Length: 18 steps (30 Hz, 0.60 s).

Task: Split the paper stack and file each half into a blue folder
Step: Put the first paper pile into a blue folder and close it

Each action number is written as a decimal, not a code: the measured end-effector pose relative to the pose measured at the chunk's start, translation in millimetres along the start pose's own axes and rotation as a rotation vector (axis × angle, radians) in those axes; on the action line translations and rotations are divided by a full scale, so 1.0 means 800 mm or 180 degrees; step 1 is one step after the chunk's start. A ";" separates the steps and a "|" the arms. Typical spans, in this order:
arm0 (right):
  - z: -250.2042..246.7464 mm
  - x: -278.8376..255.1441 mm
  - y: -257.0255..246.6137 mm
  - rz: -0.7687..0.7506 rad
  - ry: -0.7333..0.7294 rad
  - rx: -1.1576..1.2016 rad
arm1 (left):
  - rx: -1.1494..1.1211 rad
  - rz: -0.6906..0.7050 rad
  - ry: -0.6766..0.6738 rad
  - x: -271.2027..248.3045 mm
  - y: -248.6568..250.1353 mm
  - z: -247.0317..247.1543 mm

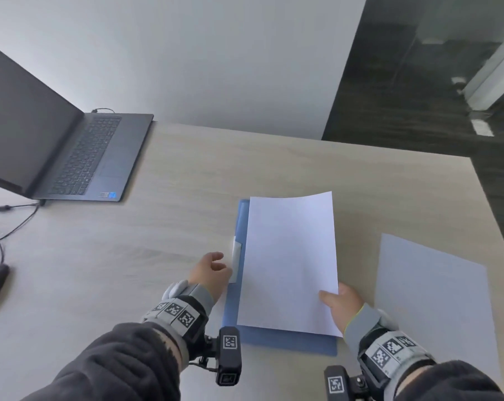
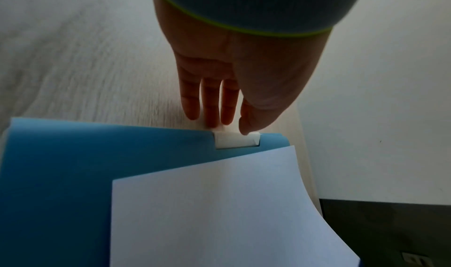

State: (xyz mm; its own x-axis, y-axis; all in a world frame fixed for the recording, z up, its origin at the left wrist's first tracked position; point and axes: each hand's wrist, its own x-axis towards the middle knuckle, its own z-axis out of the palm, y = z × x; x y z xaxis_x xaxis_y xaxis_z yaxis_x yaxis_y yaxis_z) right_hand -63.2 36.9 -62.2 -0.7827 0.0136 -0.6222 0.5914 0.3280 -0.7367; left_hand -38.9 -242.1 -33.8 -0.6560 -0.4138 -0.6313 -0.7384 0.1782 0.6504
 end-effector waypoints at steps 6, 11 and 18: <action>0.014 0.007 0.007 0.0151 0.0326 -0.0277 | 0.0391 0.0263 -0.0172 0.015 0.000 0.005; 0.019 -0.001 -0.001 0.0147 0.0475 -0.0453 | 0.0548 0.0397 -0.0336 0.025 -0.003 0.001; 0.023 0.008 0.006 0.0193 0.0516 -0.0564 | 0.0535 0.0317 -0.0708 0.045 -0.013 -0.020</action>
State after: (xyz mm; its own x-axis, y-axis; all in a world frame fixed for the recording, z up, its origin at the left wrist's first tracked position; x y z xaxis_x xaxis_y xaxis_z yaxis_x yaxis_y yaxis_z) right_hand -62.0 21.1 -74.6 -0.7761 0.1851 -0.6028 0.6062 0.4823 -0.6324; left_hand -52.4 -273.0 -56.1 -0.7310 -0.1844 -0.6570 -0.6720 0.3613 0.6464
